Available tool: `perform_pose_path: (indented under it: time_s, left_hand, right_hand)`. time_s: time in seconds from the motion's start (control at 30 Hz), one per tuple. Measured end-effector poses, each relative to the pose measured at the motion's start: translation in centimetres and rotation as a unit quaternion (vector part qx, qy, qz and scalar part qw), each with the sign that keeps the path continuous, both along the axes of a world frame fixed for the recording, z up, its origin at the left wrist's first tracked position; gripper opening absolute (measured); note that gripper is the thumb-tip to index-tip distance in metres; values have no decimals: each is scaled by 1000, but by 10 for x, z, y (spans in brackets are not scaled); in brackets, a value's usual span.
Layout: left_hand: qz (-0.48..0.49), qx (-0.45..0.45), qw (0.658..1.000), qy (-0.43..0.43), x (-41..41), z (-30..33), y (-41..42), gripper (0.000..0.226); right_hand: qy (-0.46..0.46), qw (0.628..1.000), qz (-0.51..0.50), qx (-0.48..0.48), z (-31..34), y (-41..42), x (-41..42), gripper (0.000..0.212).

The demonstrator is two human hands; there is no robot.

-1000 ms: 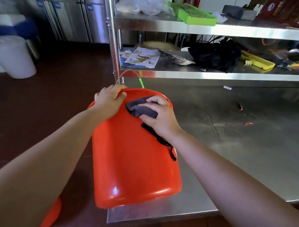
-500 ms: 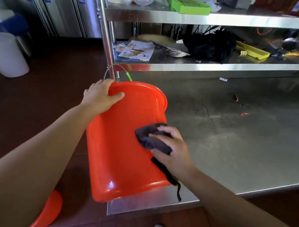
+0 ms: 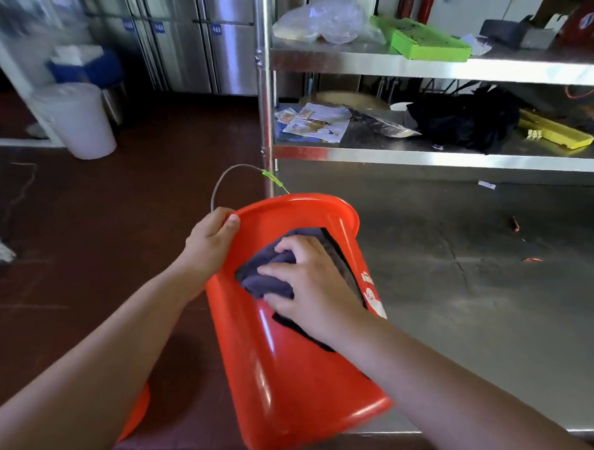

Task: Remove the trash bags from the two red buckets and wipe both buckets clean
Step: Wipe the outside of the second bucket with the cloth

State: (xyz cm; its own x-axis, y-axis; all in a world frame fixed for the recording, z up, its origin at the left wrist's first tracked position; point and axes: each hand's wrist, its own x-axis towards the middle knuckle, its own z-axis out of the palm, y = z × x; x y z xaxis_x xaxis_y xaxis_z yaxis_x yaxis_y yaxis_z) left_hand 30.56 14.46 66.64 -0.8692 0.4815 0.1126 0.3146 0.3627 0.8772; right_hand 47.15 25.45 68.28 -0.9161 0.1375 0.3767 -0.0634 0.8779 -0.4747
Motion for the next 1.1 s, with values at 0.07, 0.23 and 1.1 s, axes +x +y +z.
perform_pose_path:
  time_s: [0.07,0.23,1.1]
  left_hand:
    - [19,41,999,-24,4,-1,-8,27]
    - [43,77,995,-54,8,-7,-28,35]
    - [47,4,998,-51,5,9,4,33]
  right_hand:
    - [11,1000,6,3,6,4,-20,33]
    - [46,987,-94,-126,5,39,-51,30]
    - [-51,988,-136,56,-4,-4,10,52]
